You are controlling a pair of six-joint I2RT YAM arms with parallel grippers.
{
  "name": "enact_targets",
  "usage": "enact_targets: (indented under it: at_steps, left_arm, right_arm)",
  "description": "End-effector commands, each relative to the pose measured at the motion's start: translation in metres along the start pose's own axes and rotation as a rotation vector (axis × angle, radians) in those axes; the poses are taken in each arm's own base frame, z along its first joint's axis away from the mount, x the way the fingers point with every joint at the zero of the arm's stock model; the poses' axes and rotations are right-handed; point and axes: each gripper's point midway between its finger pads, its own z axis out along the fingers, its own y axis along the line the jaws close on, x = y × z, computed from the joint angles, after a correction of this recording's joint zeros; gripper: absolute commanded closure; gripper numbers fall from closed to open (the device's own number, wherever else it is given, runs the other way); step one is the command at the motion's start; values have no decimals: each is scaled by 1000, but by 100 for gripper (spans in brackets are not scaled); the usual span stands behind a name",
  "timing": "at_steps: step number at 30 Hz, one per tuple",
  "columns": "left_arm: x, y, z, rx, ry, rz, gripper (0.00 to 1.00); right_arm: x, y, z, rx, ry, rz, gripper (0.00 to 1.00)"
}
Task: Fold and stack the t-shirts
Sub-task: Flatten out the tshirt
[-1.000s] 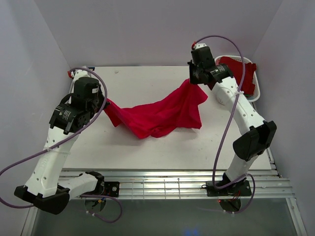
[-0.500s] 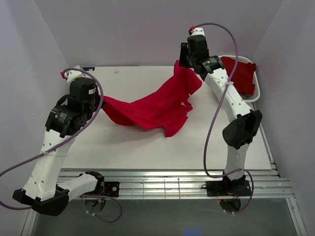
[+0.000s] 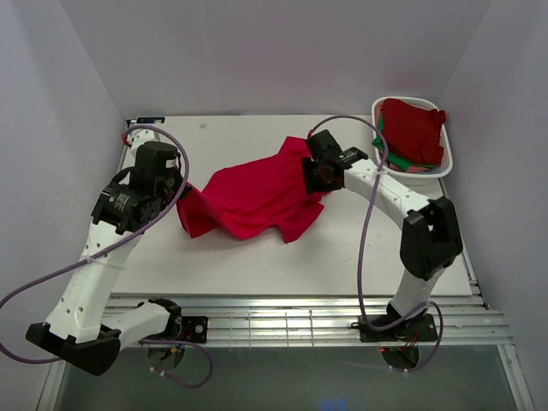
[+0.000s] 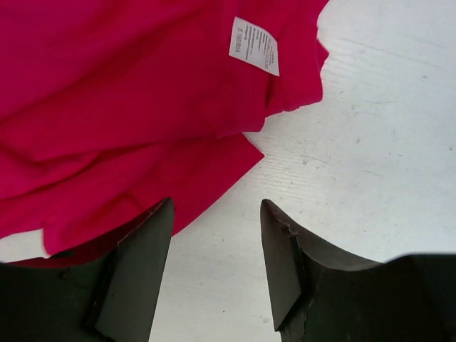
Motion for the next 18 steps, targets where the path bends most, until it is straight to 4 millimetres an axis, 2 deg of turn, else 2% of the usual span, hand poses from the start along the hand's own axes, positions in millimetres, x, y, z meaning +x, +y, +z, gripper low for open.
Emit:
enact_targets:
  at_steps: [1,2,6,10,18]
  left_arm:
    - [1,-4,0,23,4,-18,100]
    - [1,-5,0,24,6,-14,100]
    - [2,-6,2,27,8,-8,100]
    - [3,-6,4,26,10,-3,100]
    - [4,-4,2,32,5,-6,100]
  right_arm:
    - [-21,1,-39,-34,-105,76,42]
    - [-11,0,-35,-31,-88,75,42]
    - [-1,-2,-22,-16,-72,80,42]
    - [11,-2,0,11,-1,76,43]
    - [9,-1,25,50,34,72,43]
